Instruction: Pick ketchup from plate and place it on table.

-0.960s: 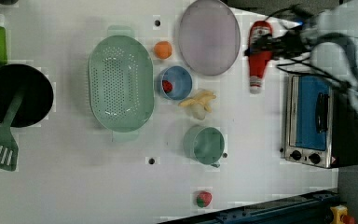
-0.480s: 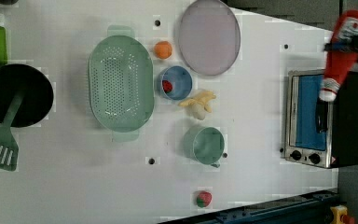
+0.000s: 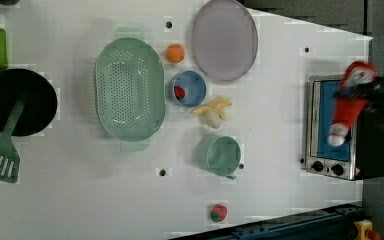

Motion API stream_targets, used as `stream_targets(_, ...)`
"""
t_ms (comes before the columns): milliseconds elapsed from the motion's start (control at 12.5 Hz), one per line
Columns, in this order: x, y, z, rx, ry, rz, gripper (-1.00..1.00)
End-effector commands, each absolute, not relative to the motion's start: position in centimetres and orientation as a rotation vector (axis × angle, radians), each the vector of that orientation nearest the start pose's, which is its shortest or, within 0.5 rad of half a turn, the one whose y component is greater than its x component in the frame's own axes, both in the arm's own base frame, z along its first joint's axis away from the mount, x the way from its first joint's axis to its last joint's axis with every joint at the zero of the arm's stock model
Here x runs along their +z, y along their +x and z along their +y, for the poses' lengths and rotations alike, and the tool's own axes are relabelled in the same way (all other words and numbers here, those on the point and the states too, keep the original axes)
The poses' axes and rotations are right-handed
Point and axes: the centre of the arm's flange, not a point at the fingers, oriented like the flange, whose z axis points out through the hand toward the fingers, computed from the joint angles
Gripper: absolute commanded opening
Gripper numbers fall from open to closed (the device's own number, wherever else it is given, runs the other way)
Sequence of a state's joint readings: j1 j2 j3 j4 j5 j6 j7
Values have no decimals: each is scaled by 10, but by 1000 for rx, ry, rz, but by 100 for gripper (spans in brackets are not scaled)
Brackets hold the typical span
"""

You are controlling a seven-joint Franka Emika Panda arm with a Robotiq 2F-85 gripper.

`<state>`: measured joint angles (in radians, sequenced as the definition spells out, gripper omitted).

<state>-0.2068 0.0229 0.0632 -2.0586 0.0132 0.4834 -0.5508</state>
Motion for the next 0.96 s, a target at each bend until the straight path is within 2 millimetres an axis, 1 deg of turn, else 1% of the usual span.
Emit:
stream_targets(80,345,522,-58,135,-3083,518,27)
stream_targets(240,307,511,-52,129,-3084,504,27)
stream_targets(320,289,508,-49,164,-3082,501,27)
stream_targets(480,260,506,-46,236,-3075,500,27)
stream_targets(640,237,509,-45,228,-3071,497,27)
stream_targets(720,230,510,-44,221,-3070,495,36)
stream_targets(800,227,509,-43,228,-3069,493,57)
stream_targets(880,228,509,-43,224,-3070,492,79)
stream_targets(960,234,512,-42,205,-3071,488,98)
